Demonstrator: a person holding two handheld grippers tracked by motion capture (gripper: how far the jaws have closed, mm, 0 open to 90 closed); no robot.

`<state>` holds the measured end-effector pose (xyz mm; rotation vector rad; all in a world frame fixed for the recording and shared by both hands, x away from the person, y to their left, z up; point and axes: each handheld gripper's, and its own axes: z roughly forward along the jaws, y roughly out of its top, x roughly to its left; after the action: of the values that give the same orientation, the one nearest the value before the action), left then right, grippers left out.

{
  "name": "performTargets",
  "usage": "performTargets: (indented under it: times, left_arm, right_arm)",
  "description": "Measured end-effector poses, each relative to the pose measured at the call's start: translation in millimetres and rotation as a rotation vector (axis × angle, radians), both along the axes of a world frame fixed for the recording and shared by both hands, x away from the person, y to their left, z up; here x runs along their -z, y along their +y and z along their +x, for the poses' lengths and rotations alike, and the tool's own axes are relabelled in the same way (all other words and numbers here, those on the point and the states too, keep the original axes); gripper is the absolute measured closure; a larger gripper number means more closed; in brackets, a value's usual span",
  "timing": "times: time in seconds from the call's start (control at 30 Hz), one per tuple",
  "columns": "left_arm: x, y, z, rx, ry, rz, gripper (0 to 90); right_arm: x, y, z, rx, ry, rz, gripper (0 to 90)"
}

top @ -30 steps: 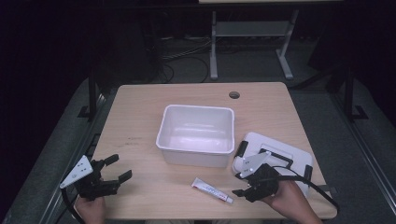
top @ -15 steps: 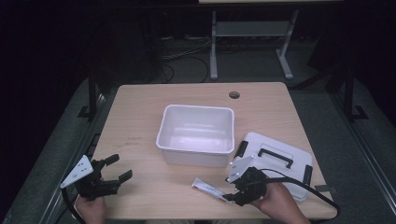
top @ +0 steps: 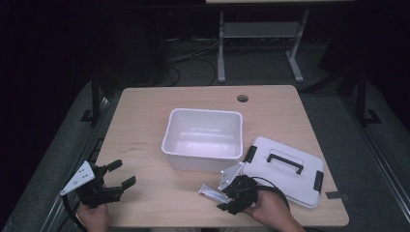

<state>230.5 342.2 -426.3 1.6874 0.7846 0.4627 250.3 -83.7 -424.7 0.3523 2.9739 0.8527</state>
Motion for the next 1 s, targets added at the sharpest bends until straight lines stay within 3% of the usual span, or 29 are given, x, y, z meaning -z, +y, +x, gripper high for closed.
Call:
performTargets:
  times: [0.73, 1.0]
  left_arm:
    - [-0.1, -0.1, 0.3, 0.002, 0.000, 0.001, 15.7]
    - [-0.4, 0.5, 0.0, -0.002, -0.003, -0.002, 15.7]
  right_arm:
    - [15.2, 7.2, 6.3, 0.005, 0.007, -0.080, 54.2]
    - [16.4, 7.3, 8.4, 0.003, 0.004, -0.084, 57.6]
